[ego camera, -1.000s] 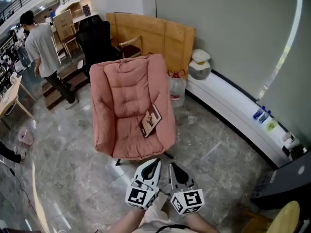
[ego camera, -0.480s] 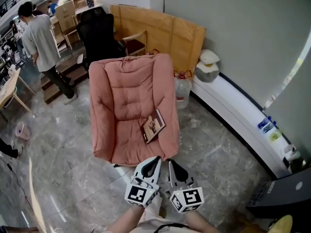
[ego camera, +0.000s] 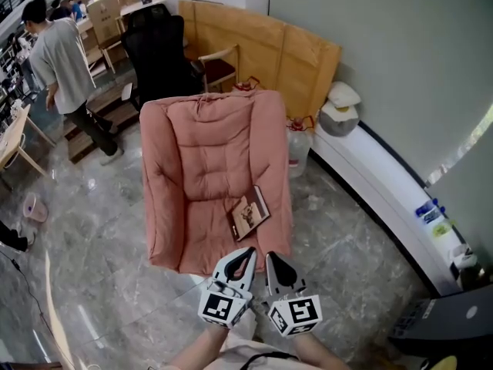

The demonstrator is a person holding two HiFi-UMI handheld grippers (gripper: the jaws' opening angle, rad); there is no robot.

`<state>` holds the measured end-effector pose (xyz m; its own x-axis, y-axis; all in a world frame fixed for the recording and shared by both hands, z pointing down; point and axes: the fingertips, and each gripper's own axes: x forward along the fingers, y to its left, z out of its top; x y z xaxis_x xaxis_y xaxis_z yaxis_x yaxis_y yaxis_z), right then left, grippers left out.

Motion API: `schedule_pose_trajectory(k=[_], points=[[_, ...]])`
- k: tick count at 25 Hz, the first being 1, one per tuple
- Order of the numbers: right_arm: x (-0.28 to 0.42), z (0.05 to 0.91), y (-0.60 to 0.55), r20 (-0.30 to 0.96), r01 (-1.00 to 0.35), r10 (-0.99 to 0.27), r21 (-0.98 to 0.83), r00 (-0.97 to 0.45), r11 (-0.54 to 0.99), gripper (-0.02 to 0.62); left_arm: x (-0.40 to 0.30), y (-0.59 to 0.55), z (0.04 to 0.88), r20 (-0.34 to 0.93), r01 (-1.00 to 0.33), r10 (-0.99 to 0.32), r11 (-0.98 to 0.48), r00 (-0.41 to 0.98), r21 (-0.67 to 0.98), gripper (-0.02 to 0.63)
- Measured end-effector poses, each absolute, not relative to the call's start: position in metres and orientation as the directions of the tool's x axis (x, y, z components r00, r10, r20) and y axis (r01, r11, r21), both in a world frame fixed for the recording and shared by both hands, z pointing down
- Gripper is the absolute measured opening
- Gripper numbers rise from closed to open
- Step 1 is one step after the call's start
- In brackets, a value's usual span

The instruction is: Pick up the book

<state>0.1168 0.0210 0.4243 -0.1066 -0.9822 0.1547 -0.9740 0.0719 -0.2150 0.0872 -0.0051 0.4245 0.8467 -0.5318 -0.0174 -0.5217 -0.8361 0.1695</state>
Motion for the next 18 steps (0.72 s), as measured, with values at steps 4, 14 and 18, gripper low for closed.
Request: schedule_pose_trajectory(k=[4, 14, 18], points=[[0.121, 0.428, -0.006, 0.166, -0.975, -0.98, -0.211, -0.107, 0.071, 0.014, 0.092, -0.031, 0.43, -0.009, -0.517, -0.526, -0.839, 0.851, 0.17, 0.021], [0.135, 0.456, -0.04, 0.21, -0.971, -0.975, -0.24, -0.069, 0.017, 0.014, 0.106, -0.066, 0.459, 0.036, -0.485, -0.487, -0.853, 0.872, 0.192, 0.021], [0.142, 0.464, -0.052, 0.23, -0.971, -0.97, -0.236, -0.076, 0.02, 0.014, 0.112, -0.075, 0.467, 0.043, -0.479, -0.48, -0.856, 0.876, 0.195, 0.021]])
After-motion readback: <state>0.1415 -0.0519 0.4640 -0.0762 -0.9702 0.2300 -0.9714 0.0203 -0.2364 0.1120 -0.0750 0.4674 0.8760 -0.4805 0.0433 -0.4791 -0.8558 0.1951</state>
